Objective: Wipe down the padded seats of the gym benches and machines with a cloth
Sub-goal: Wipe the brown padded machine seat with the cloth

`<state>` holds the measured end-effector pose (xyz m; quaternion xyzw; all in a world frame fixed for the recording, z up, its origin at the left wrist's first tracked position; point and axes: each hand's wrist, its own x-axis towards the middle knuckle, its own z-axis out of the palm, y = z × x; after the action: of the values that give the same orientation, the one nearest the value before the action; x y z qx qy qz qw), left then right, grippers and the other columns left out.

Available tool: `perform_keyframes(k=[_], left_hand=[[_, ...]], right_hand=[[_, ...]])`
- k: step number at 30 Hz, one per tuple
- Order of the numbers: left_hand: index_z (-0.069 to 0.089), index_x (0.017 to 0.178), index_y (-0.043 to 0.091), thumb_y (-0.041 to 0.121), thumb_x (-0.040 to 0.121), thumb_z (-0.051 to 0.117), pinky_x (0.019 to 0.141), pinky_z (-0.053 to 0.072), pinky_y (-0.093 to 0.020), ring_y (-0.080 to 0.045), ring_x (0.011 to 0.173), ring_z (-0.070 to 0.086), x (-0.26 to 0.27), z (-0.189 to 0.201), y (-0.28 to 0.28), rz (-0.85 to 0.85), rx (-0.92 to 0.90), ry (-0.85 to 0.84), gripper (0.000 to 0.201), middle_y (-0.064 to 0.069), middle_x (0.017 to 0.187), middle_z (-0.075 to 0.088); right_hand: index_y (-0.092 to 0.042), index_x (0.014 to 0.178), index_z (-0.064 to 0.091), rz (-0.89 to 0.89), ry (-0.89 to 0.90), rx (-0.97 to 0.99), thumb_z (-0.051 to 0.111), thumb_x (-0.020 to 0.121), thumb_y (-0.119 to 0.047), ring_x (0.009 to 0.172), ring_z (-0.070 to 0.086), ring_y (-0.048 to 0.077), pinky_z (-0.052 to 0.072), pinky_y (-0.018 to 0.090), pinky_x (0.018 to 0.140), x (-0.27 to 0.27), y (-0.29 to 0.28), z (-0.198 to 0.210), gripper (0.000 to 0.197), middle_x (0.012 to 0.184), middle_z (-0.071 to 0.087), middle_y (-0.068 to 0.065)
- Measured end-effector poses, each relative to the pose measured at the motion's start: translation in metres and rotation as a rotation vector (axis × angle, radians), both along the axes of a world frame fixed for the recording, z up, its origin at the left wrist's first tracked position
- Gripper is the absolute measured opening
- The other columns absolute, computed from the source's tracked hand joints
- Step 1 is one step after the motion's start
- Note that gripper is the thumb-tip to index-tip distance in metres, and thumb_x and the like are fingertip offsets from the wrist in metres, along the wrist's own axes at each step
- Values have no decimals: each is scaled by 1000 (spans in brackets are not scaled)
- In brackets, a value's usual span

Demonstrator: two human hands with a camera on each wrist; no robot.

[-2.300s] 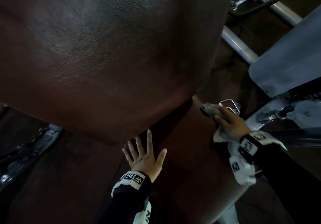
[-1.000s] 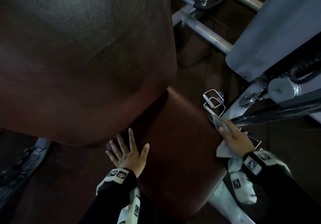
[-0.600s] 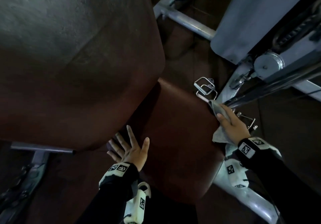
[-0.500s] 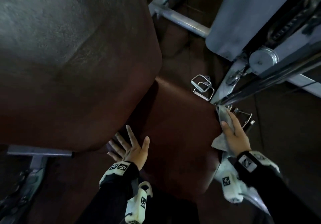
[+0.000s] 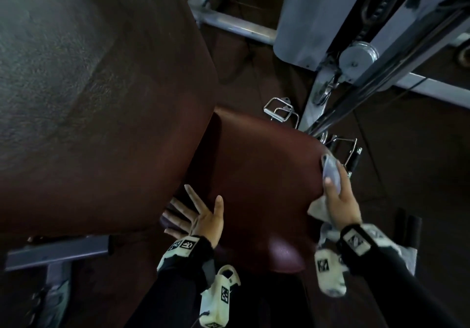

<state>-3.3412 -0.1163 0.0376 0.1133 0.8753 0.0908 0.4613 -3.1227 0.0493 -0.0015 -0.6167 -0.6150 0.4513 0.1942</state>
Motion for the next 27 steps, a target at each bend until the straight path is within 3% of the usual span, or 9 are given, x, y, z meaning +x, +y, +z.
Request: perform_keyframes(k=[5, 7, 10, 12, 14, 16, 20, 24, 27], left_hand=[[-44, 132, 36, 65, 94, 16, 104, -25, -57, -35, 131, -43, 1, 5, 0, -9, 9, -21, 76, -7, 136, -53], [-46, 127, 37, 65, 94, 16, 104, -25, -57, -35, 131, -44, 1, 6, 0, -16, 22, -24, 76, -9, 139, -51], [-42, 134, 38, 68, 91, 16, 105, -24, -58, -36, 130, -45, 1, 5, -1, -13, 23, 2, 78, -10, 141, -50], [-41, 135, 37, 66, 93, 17, 105, -24, -57, -36, 133, -42, 2, 7, -1, 3, 30, 12, 77, -15, 141, -48], [-40, 135, 34, 61, 96, 19, 106, -24, -56, -36, 137, -35, 4, 12, -1, 6, 34, 13, 76, -25, 134, -39], [-38, 137, 32, 58, 98, 20, 106, -24, -56, -36, 138, -32, 6, 16, 0, 7, 42, 21, 75, -18, 144, -38], [-32, 143, 29, 53, 100, 22, 108, -22, -52, -34, 144, -16, 9, 26, -3, 18, 45, -8, 72, -19, 159, -6], [-33, 141, 39, 61, 95, 26, 106, -24, -54, -32, 136, -38, 8, 4, -9, 31, 128, 74, 78, -9, 151, -39], [-27, 143, 41, 61, 94, 30, 107, -25, -50, -28, 134, -41, 11, -10, -18, 48, 190, 164, 79, -6, 151, -39]], right_hand=[[-40, 142, 33, -44, -21, -59, 46, 95, -43, 130, 41, 19, 26, 24, 104, -8, 20, 2, 50, 142, 45, -5], [-40, 142, 33, -116, 6, -59, 47, 95, -42, 131, 39, 17, 26, 22, 103, -9, -1, 4, 50, 143, 43, -7], [-34, 144, 32, -191, 89, -22, 46, 97, -33, 135, 33, 10, 23, 20, 103, -2, -56, 3, 49, 144, 38, -12], [-41, 142, 29, -223, 102, -37, 47, 97, -33, 132, 31, 3, 21, 20, 103, 2, -101, 2, 49, 142, 36, -20], [-47, 139, 27, -282, 128, -80, 50, 96, -33, 131, 31, 0, 22, 20, 105, 2, -142, 0, 51, 142, 33, -22], [-44, 141, 25, -320, 151, -97, 50, 96, -26, 134, 30, 3, 23, 23, 108, -2, -167, 0, 54, 145, 32, -17], [-44, 140, 33, -334, 126, -48, 51, 95, -27, 131, 36, 3, 27, 23, 106, -2, -162, 2, 51, 144, 40, -17], [-47, 137, 37, -198, 46, 65, 54, 93, -26, 131, 37, 1, 29, 22, 108, 13, -127, 13, 51, 142, 43, -18], [-32, 142, 37, 45, 9, 192, 56, 92, -17, 140, 25, 7, 22, 20, 113, 15, -107, 19, 55, 150, 33, -8]])
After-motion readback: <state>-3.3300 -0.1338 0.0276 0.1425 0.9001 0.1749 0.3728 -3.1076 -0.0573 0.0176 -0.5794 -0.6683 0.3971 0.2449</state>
